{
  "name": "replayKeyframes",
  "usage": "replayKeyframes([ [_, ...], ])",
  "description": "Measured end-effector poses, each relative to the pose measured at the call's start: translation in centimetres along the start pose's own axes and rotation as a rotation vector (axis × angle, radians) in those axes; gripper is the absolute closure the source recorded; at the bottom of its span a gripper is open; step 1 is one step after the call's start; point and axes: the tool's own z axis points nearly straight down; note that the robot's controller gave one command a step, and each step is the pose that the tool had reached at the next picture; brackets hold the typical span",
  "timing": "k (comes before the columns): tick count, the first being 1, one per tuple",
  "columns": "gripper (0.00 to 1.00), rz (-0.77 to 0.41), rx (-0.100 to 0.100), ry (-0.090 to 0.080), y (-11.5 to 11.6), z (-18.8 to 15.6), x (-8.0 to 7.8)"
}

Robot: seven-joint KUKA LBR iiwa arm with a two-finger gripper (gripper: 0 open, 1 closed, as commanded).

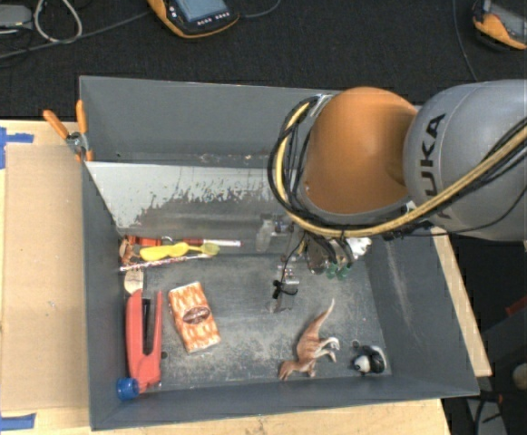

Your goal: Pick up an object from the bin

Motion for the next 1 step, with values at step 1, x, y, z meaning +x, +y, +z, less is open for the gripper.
replayKeyframes([
  [1,0.00,0.031,-0.001,0.001,-2.82,3.91,0.22],
])
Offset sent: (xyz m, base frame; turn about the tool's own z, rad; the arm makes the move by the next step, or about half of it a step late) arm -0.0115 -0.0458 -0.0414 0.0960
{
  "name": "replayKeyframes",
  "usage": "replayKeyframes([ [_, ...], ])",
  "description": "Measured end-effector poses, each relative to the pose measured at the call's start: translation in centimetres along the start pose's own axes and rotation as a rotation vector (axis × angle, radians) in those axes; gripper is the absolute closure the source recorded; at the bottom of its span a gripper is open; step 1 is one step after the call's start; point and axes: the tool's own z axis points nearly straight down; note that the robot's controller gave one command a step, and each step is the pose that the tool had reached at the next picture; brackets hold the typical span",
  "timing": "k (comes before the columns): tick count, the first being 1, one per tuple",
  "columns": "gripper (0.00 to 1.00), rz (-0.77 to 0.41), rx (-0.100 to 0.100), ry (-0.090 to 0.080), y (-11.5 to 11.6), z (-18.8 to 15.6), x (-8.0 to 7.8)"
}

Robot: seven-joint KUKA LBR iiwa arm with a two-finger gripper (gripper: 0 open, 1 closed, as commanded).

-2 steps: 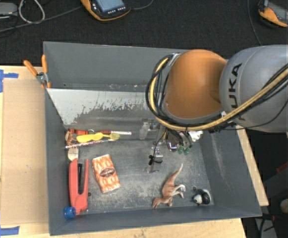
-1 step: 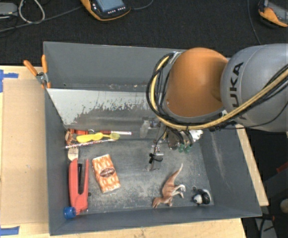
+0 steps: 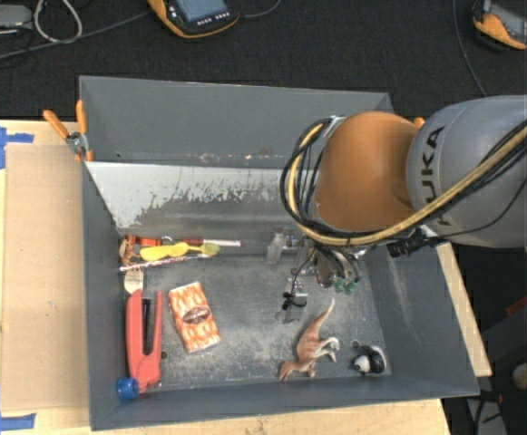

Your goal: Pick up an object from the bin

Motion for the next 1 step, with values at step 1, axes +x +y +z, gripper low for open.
replayKeyframes([
  [1,0.00,0.067,-0.001,-0.003,-1.88,0.31,0.97],
])
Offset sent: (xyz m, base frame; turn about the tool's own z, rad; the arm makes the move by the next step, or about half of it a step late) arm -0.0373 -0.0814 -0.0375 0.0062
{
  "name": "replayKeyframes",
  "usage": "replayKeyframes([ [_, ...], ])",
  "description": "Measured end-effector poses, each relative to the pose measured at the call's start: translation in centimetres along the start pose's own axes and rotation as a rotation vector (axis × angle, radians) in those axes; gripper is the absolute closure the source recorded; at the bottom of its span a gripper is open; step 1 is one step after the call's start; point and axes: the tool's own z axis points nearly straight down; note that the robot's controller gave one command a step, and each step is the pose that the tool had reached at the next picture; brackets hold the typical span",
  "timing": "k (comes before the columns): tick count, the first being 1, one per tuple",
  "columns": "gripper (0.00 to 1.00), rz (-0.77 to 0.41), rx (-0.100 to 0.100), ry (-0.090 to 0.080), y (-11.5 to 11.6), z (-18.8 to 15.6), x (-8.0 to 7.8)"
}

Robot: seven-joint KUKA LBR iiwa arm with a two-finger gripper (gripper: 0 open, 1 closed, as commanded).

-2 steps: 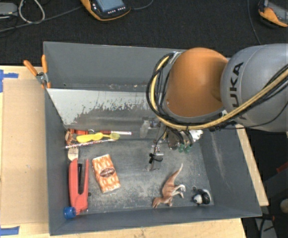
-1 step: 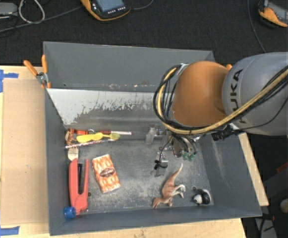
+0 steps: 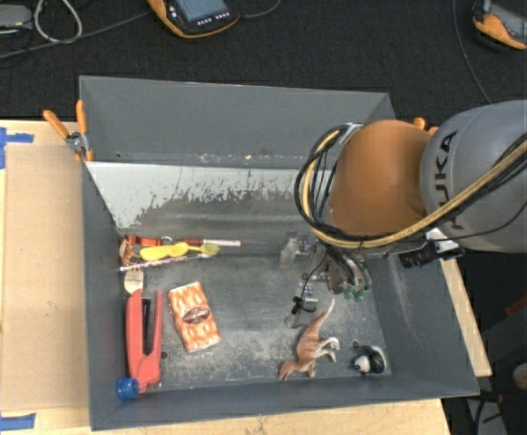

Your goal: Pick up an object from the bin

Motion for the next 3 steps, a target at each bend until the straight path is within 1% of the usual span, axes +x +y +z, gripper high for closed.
replayKeyframes([
  [1,0.00,-0.060,0.000,0.005,-5.5,3.1,1.8],
  [2,0.00,-0.076,0.002,0.010,-7.9,4.0,2.4],
  [3,0.00,-0.149,-0.001,0.015,-8.4,-2.3,4.2],
])
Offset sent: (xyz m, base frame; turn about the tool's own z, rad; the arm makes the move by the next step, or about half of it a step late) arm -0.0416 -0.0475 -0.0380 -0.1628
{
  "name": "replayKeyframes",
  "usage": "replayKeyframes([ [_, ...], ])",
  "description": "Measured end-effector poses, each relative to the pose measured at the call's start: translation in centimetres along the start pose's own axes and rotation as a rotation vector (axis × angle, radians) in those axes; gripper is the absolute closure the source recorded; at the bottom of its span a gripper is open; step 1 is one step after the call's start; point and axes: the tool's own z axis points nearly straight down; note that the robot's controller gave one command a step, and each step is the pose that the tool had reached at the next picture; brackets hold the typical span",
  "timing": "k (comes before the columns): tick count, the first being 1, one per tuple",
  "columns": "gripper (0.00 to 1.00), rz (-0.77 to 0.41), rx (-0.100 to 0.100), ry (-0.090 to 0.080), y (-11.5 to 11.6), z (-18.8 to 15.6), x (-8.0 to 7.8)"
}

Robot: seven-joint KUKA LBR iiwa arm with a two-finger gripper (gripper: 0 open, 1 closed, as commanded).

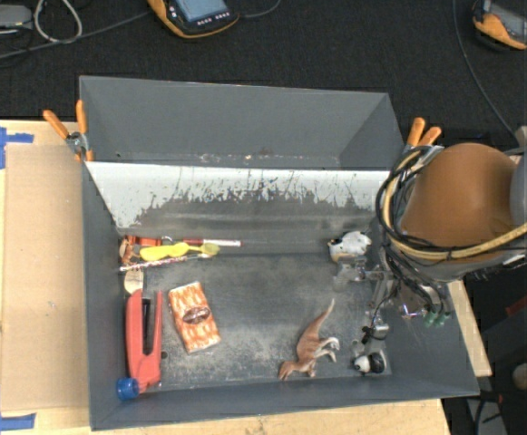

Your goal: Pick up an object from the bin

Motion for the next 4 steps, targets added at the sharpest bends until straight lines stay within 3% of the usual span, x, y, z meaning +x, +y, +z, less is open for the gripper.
replayKeyframes([
  [1,0.00,-0.060,0.002,-0.012,-0.1,2.0,0.4],
  [2,0.00,-0.326,0.004,-0.009,1.1,7.1,-0.3],
  [3,0.00,-0.329,0.003,-0.015,4.8,12.1,0.1],
  [4,0.00,-0.353,0.003,-0.013,0.9,12.0,-0.4],
])
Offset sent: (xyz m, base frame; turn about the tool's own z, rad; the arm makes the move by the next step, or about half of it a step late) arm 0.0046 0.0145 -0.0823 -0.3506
